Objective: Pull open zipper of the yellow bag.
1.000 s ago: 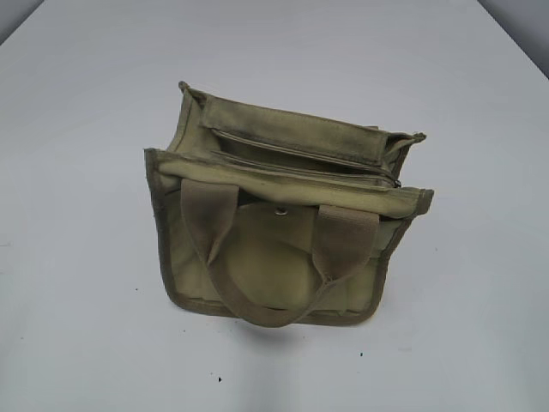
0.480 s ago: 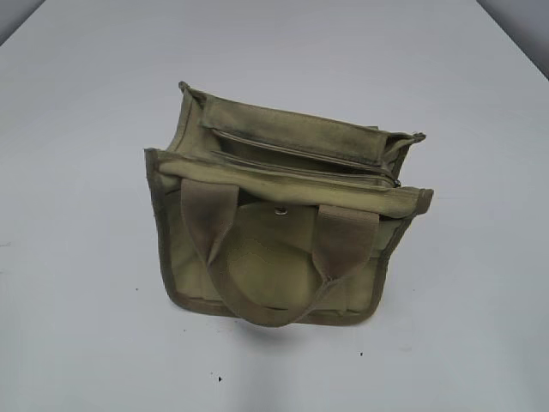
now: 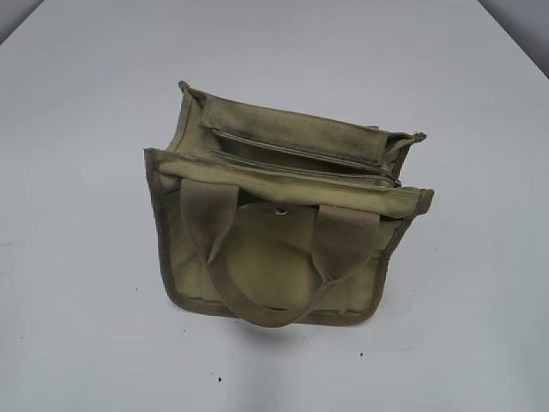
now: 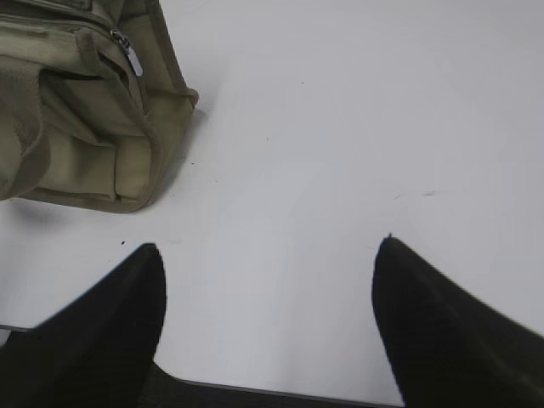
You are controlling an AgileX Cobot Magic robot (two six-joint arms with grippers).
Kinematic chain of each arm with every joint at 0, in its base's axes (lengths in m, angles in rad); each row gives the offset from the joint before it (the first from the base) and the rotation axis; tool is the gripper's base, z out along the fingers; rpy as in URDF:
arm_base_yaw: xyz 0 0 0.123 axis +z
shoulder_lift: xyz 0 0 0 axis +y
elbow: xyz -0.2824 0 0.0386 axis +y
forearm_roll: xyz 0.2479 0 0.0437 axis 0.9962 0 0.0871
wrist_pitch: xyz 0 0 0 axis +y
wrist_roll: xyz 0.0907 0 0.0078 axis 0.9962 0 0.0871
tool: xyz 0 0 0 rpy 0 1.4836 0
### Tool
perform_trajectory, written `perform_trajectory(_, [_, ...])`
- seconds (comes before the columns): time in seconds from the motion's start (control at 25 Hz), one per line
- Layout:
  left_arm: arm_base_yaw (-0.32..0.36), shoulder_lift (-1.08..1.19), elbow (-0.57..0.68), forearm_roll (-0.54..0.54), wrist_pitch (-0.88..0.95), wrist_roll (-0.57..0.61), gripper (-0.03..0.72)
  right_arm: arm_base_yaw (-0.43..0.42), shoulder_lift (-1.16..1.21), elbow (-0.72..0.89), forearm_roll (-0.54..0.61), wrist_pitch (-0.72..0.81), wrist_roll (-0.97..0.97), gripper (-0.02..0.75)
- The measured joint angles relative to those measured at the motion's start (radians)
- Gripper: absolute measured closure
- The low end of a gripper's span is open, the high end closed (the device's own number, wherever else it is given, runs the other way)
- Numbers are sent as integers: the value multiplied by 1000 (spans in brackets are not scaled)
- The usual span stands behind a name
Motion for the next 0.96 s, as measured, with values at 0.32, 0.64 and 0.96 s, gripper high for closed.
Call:
perform_trajectory(0.32, [0,0,0,0,0,0,234,-1,0,0,0,0,0,153])
perform_trajectory(0.64, [0,0,0,0,0,0,234,-48,0,0,2,0,0,153])
perform_trajectory(0.96, [0,0,0,0,0,0,234,-48,0,0,15,0,0,153])
